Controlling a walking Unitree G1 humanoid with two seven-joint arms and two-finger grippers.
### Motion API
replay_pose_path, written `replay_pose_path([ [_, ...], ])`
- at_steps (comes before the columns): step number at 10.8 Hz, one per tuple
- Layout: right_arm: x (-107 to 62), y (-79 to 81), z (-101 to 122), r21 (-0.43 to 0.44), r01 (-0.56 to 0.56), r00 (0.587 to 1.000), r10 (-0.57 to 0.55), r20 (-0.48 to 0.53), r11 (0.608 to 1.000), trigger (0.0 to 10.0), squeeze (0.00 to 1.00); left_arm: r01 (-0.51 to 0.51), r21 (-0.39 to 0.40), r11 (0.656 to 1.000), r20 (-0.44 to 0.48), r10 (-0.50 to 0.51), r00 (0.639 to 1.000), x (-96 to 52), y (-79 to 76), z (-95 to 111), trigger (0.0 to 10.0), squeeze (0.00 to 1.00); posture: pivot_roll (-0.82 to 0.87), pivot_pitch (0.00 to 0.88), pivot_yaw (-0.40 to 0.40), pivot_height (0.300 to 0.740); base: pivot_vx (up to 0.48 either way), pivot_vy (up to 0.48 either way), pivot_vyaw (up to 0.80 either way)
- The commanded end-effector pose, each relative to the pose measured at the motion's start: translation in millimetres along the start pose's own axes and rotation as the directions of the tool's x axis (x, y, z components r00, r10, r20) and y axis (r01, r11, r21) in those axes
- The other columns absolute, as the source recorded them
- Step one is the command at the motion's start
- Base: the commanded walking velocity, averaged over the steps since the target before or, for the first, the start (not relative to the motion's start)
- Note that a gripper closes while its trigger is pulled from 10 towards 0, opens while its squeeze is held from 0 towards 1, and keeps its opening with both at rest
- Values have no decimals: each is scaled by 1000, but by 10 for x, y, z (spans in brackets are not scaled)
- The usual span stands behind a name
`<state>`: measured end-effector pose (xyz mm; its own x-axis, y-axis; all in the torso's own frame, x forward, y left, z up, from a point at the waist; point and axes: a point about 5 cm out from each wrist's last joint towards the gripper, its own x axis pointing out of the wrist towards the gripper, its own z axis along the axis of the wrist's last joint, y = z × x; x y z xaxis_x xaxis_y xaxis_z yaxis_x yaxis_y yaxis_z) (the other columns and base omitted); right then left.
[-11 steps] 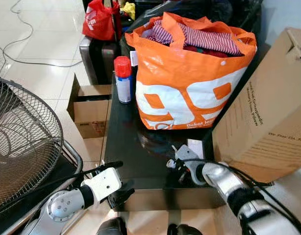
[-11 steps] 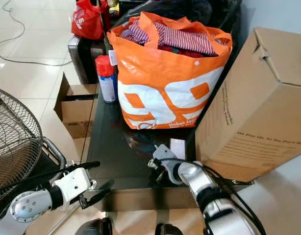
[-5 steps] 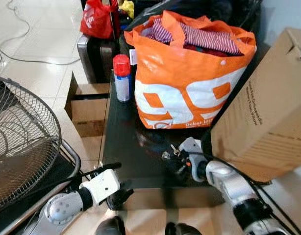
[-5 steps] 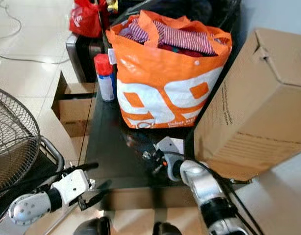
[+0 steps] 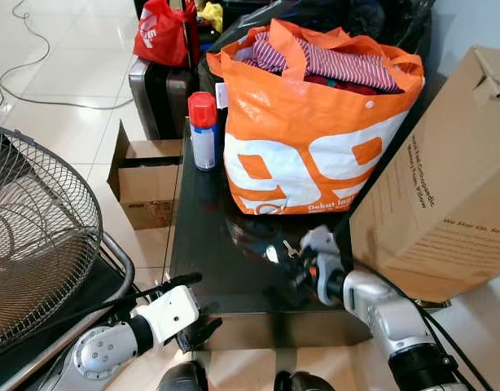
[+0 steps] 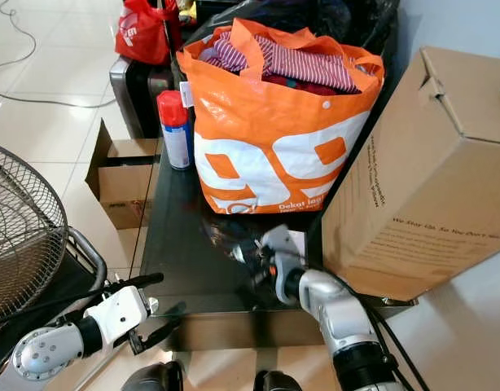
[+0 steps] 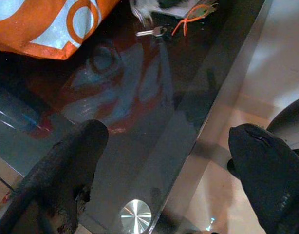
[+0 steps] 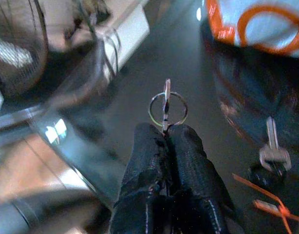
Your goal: Hang keys on a hook
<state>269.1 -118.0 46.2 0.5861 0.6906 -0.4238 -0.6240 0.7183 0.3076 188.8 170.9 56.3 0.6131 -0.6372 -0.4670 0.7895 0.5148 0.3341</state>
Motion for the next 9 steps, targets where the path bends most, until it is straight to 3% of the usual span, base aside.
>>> replay_pose_path([
  [1, -52, -39, 9, 62, 16, 999, -18, 31, 998, 0, 0, -13, -1, 1000, 2, 13, 1000, -23, -11, -7, 10000, 0, 51, 92, -48, 740, 0, 0, 0],
  [4, -73, 79, 62, 136, -51, 997, 42, 70, 989, 0, 0, -42, -34, 999, 27, 43, 999, -30, -25, -12, 10000, 0, 50, 86, -48, 740, 0, 0, 0],
  [5, -89, 127, 125, 194, -106, 990, 85, 116, 975, 0, 0, -48, -20, 999, 77, 49, 996, 63, 106, 347, 10000, 0, 49, 82, -47, 740, 0, 0, 0],
  [7, -152, 201, 282, 304, -233, 958, 164, 235, 924, 0, 0, -52, -39, 998, 83, 55, 995, 127, 129, 347, 10000, 0, 47, 77, -47, 740, 0, 0, 0],
  [9, -286, 275, 471, 328, -363, 902, 240, 360, 872, 0, 0, -81, -123, 989, 103, 94, 990, 175, 135, 295, 10000, 0, 39, 52, -48, 740, 0, 0, 0],
])
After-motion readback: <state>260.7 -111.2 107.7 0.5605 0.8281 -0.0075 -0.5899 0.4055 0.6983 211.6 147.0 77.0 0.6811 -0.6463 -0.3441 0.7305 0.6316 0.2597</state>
